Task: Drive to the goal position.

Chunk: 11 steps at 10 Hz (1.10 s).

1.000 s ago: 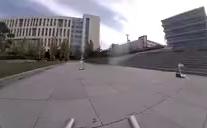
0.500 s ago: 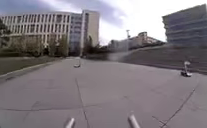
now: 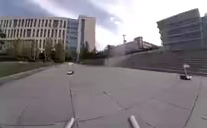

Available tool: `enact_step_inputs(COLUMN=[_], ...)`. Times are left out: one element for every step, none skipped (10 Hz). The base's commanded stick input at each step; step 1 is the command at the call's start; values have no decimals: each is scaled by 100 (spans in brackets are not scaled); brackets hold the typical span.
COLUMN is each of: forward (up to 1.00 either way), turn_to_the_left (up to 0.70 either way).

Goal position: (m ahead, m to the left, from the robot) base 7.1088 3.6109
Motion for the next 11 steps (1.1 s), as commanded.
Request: enact_step_inputs(forward=[100,100,100,100,100,100,100,100,100,100,100], turn_to_the_left=[0,0,0,0,0,0,12,27,27,27,27])
